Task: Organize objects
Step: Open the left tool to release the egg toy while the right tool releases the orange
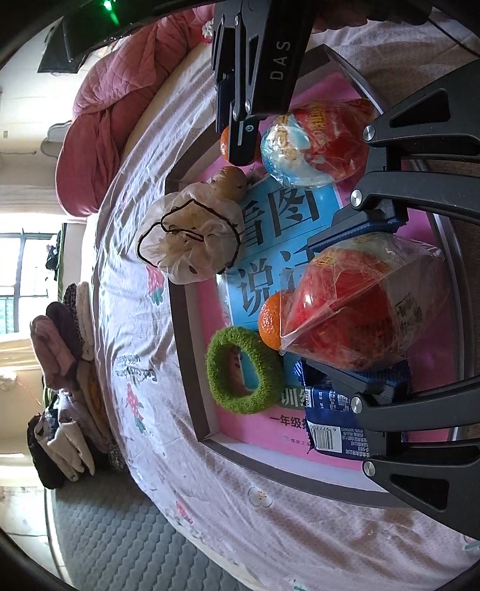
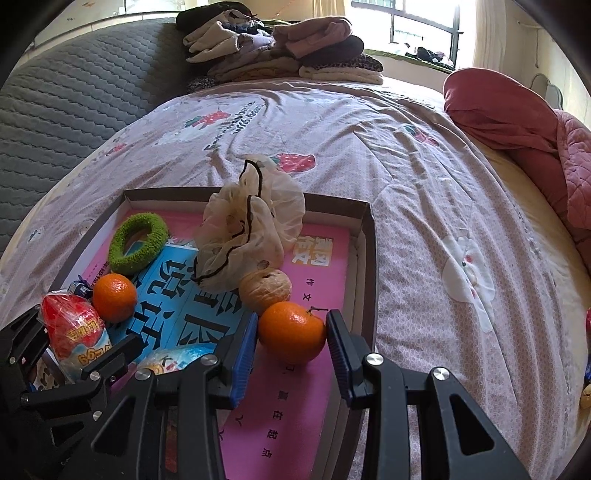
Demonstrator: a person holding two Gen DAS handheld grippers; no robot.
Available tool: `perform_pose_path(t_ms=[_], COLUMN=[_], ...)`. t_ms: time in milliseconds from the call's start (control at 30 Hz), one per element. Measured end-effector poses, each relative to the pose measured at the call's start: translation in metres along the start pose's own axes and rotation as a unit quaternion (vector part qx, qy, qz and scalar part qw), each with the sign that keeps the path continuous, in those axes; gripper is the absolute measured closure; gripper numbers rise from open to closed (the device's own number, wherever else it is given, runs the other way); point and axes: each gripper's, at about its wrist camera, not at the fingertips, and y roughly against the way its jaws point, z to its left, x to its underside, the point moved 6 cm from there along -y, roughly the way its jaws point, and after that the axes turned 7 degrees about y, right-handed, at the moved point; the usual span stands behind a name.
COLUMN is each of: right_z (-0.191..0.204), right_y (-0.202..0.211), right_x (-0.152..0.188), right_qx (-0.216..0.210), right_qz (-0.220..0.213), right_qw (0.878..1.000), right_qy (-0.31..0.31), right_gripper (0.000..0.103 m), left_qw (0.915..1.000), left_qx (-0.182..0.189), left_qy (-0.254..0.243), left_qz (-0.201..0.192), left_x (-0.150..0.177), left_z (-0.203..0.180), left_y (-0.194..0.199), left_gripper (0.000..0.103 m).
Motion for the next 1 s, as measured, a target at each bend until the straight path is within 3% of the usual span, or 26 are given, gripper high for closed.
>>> perform_pose_path(t_ms=[267,1000], right_z=[0.002,0.002], right_y=[0.010,0.022], right_x=[-0.005,-0.009], right_qx=[0.000,0.002], right_qz=[-0.016,-0.028], right_qw=[1.000,1.000], right_qy=[0.003,-0.002], right_gripper=[0.065,0.065], left_qw=[0.9995,0.9979], left_qx=[0.021,0.042], left_qy=[0.012,0.046], left_qz=[0.020,0.019], left_x=[0.005,0.010], left_z=[0.002,0.015], left_y=[-0.002,0.013], left_gripper=[0.047,0.040])
